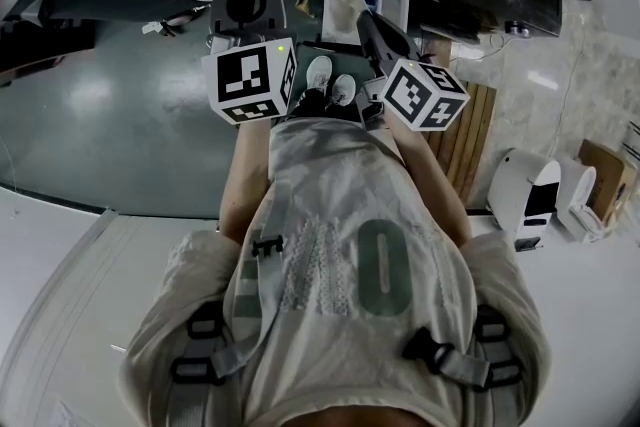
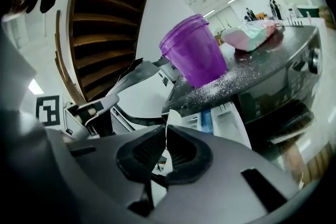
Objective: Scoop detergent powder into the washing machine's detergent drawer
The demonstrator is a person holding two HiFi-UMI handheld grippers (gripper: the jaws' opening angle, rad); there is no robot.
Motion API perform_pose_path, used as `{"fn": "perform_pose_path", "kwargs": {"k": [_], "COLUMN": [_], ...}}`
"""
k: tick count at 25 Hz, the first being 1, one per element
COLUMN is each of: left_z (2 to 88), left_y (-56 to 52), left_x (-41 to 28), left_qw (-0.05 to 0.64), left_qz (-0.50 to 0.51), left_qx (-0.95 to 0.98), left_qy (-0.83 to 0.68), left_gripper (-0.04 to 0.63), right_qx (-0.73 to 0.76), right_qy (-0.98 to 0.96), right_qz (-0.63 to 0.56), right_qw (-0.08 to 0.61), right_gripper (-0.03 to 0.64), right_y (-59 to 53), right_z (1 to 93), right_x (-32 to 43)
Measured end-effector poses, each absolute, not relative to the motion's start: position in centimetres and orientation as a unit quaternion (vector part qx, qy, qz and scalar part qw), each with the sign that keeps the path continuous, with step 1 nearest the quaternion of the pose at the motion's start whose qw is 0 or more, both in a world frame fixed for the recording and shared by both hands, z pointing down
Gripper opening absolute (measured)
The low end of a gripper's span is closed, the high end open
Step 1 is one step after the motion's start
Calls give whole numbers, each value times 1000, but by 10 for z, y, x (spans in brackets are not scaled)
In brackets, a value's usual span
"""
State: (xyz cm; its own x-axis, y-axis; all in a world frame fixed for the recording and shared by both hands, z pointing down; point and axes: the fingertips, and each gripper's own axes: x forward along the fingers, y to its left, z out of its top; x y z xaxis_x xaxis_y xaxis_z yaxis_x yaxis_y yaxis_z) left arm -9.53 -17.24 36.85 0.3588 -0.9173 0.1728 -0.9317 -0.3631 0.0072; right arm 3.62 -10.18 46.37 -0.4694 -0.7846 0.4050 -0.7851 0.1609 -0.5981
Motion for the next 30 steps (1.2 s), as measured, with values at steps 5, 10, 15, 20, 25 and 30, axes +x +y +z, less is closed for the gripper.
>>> {"fn": "perform_pose_path", "kwargs": {"k": [5, 10, 15, 20, 25, 30], "left_z": [367, 369, 370, 372, 376, 378], "left_y": [-171, -169, -169, -168, -167, -166], "left_x": [-97, -100, -99, -98, -98, -99], "left_qw": [52, 56, 58, 61, 66, 69], "left_qz": [68, 66, 64, 65, 68, 66], "left_qx": [823, 823, 822, 822, 821, 821], "left_qy": [-562, -562, -562, -562, -563, -563], "left_gripper": [20, 20, 20, 20, 20, 20], "right_qx": [535, 540, 532, 514, 485, 433], "right_qy": [-782, -795, -802, -789, -763, -728], "right_qz": [312, 238, 132, 48, -41, -162], "right_qw": [70, 138, 237, 333, 424, 506], "right_gripper": [11, 11, 11, 11, 11, 11], "right_y": [-104, -105, -101, -99, -99, -99], "right_z": [456, 452, 451, 460, 467, 468], "right_x": [38, 33, 25, 19, 19, 20]}}
